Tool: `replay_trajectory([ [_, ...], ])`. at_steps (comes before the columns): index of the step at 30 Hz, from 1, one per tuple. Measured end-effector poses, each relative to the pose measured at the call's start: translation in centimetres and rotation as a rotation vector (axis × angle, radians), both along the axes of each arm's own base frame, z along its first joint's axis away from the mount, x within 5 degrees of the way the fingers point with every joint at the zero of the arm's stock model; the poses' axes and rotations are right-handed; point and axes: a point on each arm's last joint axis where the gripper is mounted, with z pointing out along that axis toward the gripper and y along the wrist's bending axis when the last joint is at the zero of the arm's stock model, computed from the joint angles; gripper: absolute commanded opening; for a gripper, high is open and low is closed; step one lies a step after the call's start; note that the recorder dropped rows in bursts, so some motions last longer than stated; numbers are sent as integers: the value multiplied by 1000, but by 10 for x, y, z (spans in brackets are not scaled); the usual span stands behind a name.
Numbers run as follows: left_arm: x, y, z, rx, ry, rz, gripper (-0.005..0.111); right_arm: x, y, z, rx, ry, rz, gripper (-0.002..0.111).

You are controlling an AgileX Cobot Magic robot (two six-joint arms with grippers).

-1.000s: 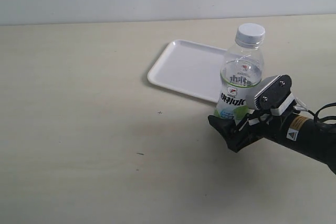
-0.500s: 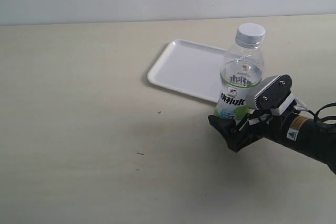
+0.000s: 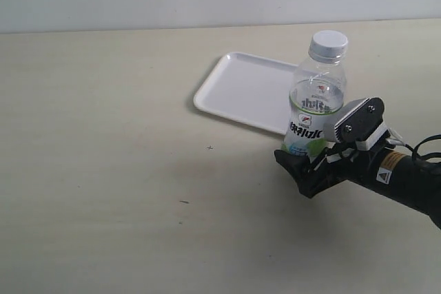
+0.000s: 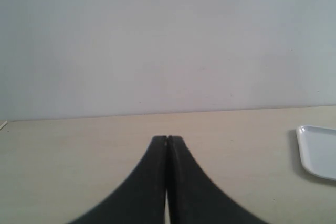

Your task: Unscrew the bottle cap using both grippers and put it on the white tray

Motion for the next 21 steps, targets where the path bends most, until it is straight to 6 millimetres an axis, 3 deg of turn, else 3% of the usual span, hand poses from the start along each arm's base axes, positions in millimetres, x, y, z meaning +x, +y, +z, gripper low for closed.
replay_trajectory([
  [3, 0, 0, 0, 0, 0, 0, 0, 0, 0, 0, 0, 0, -1, 77],
  [7, 0, 0, 0, 0, 0, 0, 0, 0, 0, 0, 0, 0, 2, 40],
  [13, 0, 0, 0, 0, 0, 0, 0, -1, 2, 0, 1, 0, 22, 2],
  [21, 0, 0, 0, 0, 0, 0, 0, -2, 4, 0, 3, 0, 49, 0],
])
